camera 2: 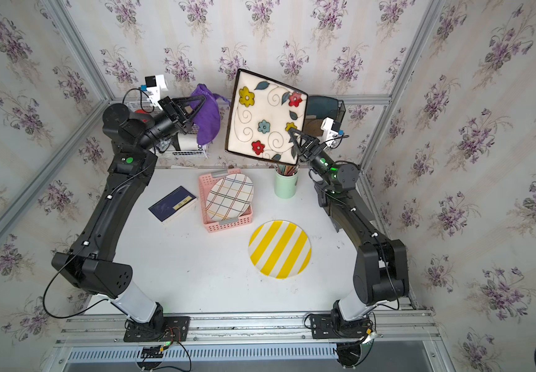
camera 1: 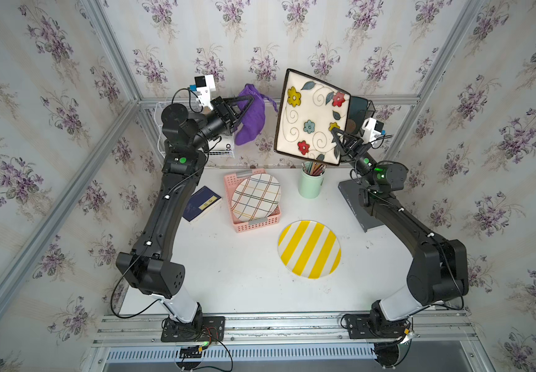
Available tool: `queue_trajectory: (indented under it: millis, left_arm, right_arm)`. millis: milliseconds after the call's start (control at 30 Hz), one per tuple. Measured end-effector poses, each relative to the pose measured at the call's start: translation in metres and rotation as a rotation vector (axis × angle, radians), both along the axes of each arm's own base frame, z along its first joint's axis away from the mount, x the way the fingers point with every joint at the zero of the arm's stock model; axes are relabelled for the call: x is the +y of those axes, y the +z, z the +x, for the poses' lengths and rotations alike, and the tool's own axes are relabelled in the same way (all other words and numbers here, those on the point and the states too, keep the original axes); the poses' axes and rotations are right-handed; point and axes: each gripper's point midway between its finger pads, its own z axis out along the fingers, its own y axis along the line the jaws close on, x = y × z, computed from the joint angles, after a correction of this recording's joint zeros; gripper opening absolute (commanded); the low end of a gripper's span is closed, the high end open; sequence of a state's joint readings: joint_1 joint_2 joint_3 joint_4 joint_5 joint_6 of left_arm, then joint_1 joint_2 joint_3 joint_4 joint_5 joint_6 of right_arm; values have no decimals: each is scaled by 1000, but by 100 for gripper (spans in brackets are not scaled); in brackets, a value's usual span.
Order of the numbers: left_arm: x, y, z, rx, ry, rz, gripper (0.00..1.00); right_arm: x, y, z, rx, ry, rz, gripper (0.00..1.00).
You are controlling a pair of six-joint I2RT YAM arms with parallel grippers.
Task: Wipe the wet plate dry
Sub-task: Wipe the plate with towel.
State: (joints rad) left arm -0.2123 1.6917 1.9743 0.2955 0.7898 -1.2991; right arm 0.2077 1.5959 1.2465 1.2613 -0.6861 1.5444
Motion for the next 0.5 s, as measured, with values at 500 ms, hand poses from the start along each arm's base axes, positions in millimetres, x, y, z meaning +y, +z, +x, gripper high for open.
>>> queue_trajectory:
  millis: [500]
  left_arm:
    - [-58,31,-22,38,-173,-198,0]
  right_arm:
    - [66,18,-24,-114,168,19,0]
